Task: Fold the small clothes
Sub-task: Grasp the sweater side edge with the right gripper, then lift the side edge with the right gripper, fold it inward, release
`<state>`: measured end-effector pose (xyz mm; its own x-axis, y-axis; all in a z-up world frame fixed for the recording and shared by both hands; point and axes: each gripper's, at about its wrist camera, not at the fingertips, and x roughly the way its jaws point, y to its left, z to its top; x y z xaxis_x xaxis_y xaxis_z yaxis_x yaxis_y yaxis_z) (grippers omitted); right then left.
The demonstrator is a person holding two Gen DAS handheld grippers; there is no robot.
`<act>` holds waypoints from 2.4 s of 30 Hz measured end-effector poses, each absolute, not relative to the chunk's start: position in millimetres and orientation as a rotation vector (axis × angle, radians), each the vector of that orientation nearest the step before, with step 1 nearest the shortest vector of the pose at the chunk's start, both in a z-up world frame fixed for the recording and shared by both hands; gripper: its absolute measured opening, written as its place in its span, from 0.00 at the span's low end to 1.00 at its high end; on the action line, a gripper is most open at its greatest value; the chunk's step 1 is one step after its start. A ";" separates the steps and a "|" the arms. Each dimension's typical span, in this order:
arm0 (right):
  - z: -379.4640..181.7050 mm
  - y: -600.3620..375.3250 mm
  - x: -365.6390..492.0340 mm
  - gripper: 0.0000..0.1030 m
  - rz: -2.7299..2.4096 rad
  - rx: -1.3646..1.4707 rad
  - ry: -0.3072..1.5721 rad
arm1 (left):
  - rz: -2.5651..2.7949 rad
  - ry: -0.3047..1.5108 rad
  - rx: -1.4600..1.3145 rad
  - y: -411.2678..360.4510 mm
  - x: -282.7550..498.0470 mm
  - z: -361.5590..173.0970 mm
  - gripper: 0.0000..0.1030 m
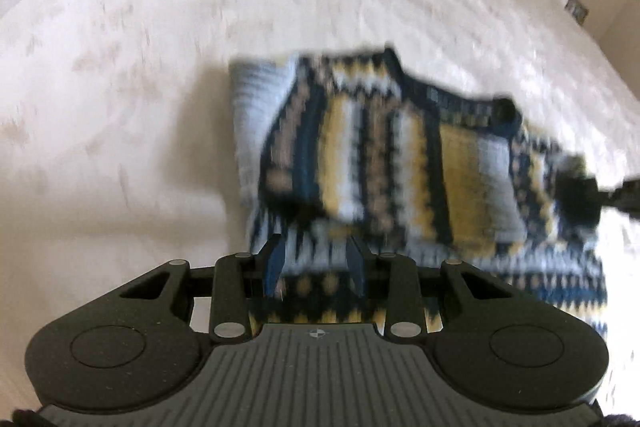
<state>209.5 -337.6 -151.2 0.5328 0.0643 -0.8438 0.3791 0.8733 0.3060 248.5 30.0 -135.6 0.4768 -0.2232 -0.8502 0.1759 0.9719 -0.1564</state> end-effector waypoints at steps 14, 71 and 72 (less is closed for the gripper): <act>-155.0 -344.8 212.1 0.22 -0.177 0.527 1.014 | -0.092 1.153 -0.218 51.2 295.7 -172.6 0.33; -163.5 -359.8 221.8 0.19 -0.240 0.516 1.089 | 0.025 1.074 0.040 82.2 267.6 -165.3 0.43; -164.9 -360.8 219.1 0.21 -0.257 0.511 1.089 | 0.041 1.067 0.020 86.7 266.8 -159.6 0.43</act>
